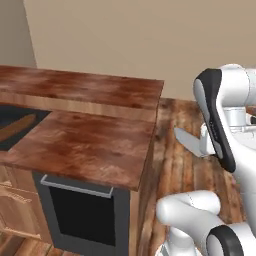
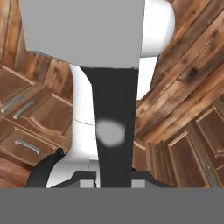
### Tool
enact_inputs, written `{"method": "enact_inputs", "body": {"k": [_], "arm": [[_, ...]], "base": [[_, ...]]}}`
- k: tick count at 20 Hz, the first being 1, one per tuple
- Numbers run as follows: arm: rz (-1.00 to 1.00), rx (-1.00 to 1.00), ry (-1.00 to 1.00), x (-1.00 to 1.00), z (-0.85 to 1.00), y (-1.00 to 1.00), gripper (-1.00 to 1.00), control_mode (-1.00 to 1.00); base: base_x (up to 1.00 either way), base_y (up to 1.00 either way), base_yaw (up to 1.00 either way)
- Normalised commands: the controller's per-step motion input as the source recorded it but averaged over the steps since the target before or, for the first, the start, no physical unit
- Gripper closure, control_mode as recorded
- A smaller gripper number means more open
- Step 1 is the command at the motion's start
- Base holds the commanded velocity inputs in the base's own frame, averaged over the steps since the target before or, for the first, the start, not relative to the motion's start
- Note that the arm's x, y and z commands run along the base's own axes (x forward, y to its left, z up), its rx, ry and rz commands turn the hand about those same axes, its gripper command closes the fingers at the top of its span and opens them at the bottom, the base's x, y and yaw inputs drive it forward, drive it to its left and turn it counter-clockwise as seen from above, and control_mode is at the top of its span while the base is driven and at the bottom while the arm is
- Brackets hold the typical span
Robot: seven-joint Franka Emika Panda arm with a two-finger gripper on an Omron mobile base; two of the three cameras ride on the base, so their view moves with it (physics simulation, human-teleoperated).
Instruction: Move the cutting board and knife to the sink. Then move spray from the cabinet to the counter.
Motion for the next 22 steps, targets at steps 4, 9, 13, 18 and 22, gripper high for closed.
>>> {"method": "enact_inputs", "body": {"k": [4,9,13,18,22], "arm": [[0.00,0.00,0.00,0.00,0.00,0.00,1.00,1.00],[0.00,0.00,0.00,0.00,0.00,0.00,1.00,1.00],[0.00,0.00,0.00,0.00,0.00,0.00,1.00,1.00],[0.00,0.00,0.00,0.00,0.00,0.00,1.00,1.00],[0.00,0.00,0.00,0.00,0.00,0.00,1.00,1.00]], "base": [[-0.13,0.91,0.67],[0.14,0.98,0.26],[0.57,1.00,-0.01],[0.72,1.00,-0.05],[0.80,1.00,-0.11]]}}
